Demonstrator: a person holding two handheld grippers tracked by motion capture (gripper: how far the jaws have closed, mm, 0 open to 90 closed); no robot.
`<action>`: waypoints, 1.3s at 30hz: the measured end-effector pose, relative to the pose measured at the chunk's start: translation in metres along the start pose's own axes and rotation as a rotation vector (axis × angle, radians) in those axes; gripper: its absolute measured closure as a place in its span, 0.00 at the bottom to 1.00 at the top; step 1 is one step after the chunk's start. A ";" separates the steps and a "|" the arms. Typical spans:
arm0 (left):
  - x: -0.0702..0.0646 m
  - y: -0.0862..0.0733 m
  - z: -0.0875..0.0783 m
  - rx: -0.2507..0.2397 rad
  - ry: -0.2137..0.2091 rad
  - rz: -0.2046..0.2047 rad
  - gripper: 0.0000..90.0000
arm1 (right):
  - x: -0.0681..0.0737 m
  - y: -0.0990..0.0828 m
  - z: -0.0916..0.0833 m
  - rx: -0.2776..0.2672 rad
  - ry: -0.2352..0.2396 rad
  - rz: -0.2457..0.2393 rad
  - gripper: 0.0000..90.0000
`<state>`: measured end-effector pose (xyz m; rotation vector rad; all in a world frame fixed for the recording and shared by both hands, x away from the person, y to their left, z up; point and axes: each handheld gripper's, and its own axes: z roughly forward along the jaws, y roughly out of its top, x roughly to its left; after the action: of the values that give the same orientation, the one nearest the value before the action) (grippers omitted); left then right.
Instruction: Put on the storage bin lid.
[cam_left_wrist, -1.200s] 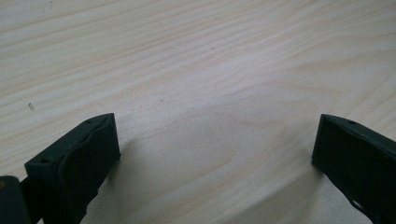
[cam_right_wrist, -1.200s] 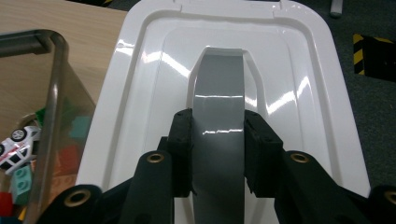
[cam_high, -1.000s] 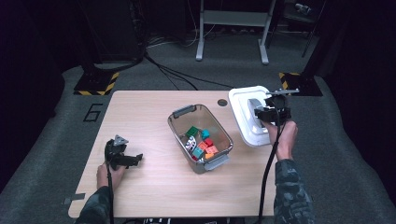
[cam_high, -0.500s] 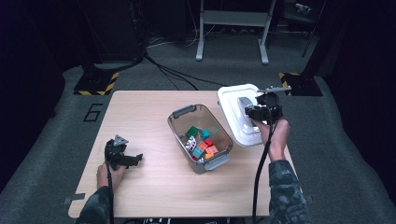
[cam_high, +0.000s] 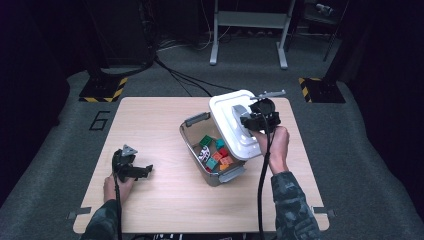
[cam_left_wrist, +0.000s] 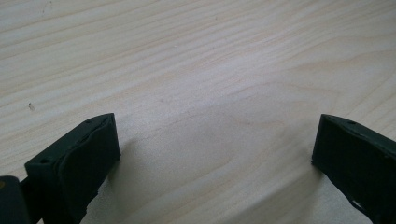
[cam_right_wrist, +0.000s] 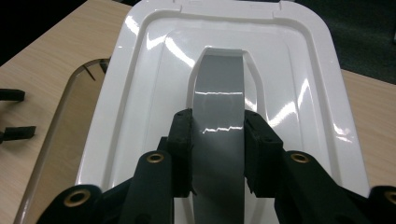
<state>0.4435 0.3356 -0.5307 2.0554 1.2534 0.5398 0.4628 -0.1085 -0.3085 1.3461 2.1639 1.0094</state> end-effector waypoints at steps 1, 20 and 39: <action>0.000 0.000 0.000 0.000 0.000 0.000 0.01 | 0.004 0.001 0.001 0.005 0.003 -0.001 0.75; 0.001 0.000 -0.001 0.013 -0.001 0.013 0.00 | 0.058 -0.003 0.046 0.112 0.066 -0.062 0.75; 0.001 0.000 -0.001 0.013 -0.001 0.014 0.01 | 0.082 -0.012 0.066 0.183 0.053 -0.102 0.75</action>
<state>0.4435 0.3366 -0.5300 2.0761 1.2462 0.5382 0.4610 -0.0150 -0.3578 1.2848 2.3876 0.8345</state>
